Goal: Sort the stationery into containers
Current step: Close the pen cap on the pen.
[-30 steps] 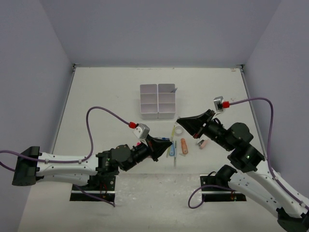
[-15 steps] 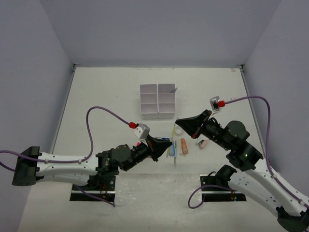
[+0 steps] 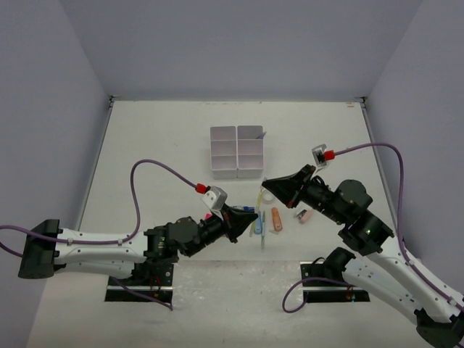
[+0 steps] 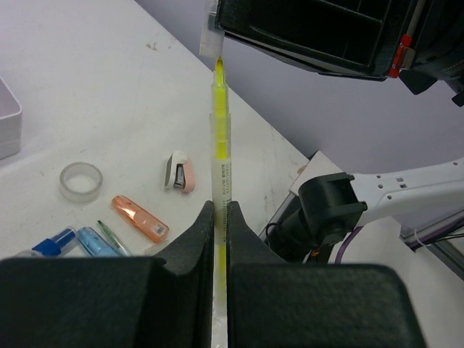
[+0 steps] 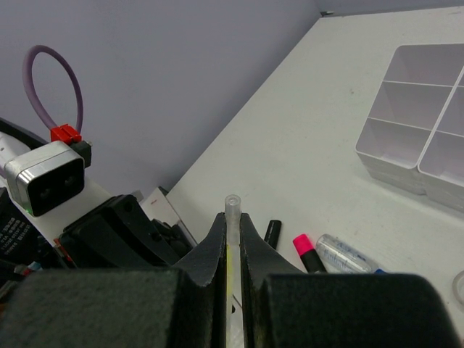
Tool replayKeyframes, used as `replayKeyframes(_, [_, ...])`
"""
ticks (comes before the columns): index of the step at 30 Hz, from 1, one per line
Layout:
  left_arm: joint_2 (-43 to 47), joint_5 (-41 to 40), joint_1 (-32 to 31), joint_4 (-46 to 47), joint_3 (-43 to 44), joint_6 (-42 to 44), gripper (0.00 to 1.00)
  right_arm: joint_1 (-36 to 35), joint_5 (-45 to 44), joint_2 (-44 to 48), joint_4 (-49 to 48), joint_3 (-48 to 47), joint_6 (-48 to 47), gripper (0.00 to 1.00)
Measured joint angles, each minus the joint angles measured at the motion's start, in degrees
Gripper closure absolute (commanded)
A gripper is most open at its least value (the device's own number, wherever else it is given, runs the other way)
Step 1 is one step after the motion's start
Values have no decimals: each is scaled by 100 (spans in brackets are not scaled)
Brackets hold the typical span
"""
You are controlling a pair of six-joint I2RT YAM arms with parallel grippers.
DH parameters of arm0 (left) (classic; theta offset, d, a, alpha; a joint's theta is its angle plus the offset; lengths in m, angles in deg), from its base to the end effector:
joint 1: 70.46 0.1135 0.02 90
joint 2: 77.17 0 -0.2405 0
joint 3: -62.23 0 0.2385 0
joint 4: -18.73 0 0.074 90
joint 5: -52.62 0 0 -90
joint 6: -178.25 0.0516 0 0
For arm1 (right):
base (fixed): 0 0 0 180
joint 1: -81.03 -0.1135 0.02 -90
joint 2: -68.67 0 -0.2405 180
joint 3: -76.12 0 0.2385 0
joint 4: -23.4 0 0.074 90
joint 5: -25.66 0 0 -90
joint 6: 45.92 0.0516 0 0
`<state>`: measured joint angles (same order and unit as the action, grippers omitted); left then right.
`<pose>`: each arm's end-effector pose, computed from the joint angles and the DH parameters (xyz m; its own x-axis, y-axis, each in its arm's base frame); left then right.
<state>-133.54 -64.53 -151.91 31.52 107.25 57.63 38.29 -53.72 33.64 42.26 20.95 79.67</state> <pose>0.0590 -0.2343 0.2698 -0.4104 -0.3185 -0.8545 0.7008 0.4894 -0.5190 0.1196 0.1235 0.3365 -0.4536 0.3597 -0.8154 -0.6620 0.4765 0.5785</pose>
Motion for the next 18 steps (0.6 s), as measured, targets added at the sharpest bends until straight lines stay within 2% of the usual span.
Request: replayKeyframes(18, [-1, 28, -7, -300, 118, 279, 100, 4, 273, 29, 83, -59, -51, 100])
